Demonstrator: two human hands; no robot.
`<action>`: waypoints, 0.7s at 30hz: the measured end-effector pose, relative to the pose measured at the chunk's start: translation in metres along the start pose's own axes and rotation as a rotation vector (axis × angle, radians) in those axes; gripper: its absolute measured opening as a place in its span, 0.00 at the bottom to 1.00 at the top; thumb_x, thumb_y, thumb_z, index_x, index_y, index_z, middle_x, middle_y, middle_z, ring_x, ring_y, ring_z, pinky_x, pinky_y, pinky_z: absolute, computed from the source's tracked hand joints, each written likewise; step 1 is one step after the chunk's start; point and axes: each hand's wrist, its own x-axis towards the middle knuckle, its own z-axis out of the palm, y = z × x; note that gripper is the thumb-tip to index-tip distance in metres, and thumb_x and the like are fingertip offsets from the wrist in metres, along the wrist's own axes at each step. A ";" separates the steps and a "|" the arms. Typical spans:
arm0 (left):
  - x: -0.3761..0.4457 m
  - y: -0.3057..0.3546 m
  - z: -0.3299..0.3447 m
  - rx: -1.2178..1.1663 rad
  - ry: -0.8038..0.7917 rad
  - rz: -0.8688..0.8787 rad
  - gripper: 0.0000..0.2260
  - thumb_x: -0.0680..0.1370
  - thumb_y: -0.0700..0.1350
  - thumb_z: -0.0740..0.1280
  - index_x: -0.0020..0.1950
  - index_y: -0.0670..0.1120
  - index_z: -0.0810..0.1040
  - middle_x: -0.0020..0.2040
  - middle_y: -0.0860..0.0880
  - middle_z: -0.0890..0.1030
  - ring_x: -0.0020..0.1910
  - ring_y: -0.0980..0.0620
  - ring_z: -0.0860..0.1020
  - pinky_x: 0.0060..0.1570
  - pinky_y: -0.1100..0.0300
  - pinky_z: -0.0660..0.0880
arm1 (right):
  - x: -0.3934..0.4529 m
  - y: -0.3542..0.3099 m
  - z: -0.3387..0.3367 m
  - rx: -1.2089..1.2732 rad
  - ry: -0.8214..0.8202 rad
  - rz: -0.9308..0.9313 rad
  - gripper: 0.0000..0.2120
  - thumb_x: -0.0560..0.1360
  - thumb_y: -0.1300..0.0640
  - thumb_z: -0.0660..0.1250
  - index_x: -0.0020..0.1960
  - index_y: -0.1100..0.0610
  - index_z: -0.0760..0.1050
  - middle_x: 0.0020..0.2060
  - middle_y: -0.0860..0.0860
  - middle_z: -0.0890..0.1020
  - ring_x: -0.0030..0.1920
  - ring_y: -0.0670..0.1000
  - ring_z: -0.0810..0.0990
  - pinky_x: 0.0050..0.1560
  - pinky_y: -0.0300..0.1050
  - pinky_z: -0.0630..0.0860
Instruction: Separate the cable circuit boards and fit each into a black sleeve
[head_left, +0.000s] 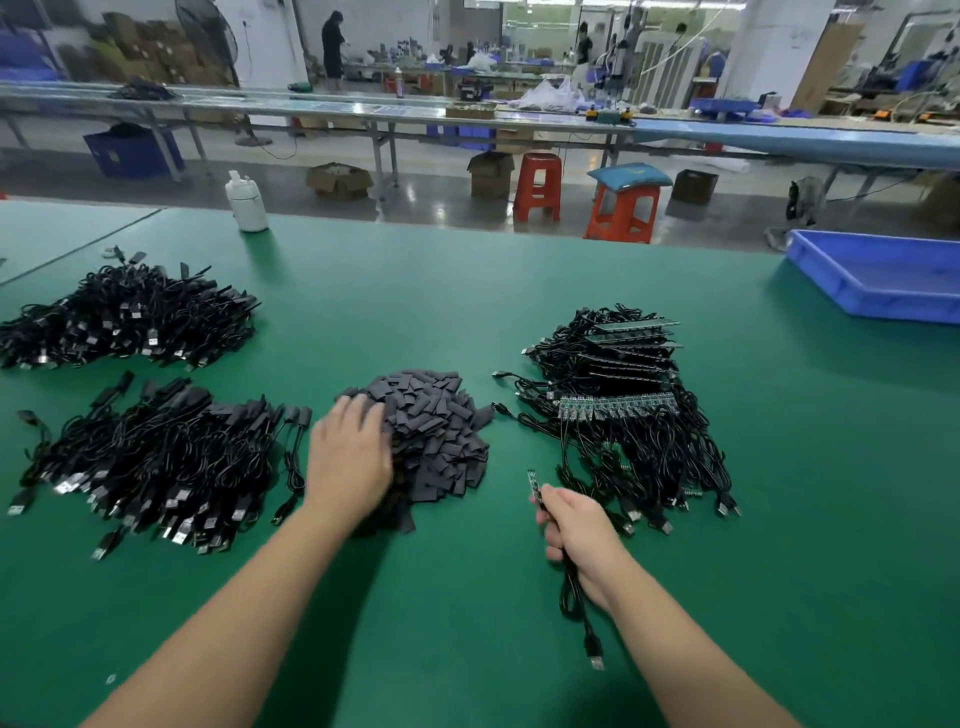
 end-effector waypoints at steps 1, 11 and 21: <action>0.002 -0.025 0.007 0.091 -0.078 -0.023 0.25 0.80 0.51 0.56 0.78 0.51 0.60 0.79 0.45 0.58 0.78 0.45 0.54 0.76 0.42 0.50 | -0.001 0.006 -0.001 -0.042 0.008 0.010 0.13 0.84 0.53 0.59 0.53 0.61 0.77 0.38 0.51 0.82 0.26 0.46 0.65 0.26 0.39 0.65; -0.006 -0.129 0.040 0.267 -0.312 -0.169 0.24 0.82 0.54 0.47 0.79 0.54 0.57 0.81 0.49 0.43 0.80 0.48 0.42 0.74 0.42 0.42 | 0.014 0.013 0.011 -0.021 -0.013 0.006 0.07 0.81 0.60 0.64 0.56 0.56 0.79 0.40 0.53 0.86 0.30 0.46 0.76 0.33 0.41 0.77; 0.018 -0.160 0.034 0.267 -0.369 -0.204 0.24 0.83 0.51 0.48 0.80 0.51 0.54 0.81 0.48 0.41 0.79 0.48 0.40 0.76 0.45 0.44 | 0.021 0.030 0.006 -0.132 -0.057 -0.065 0.08 0.80 0.60 0.65 0.56 0.51 0.80 0.37 0.52 0.81 0.30 0.49 0.78 0.36 0.40 0.77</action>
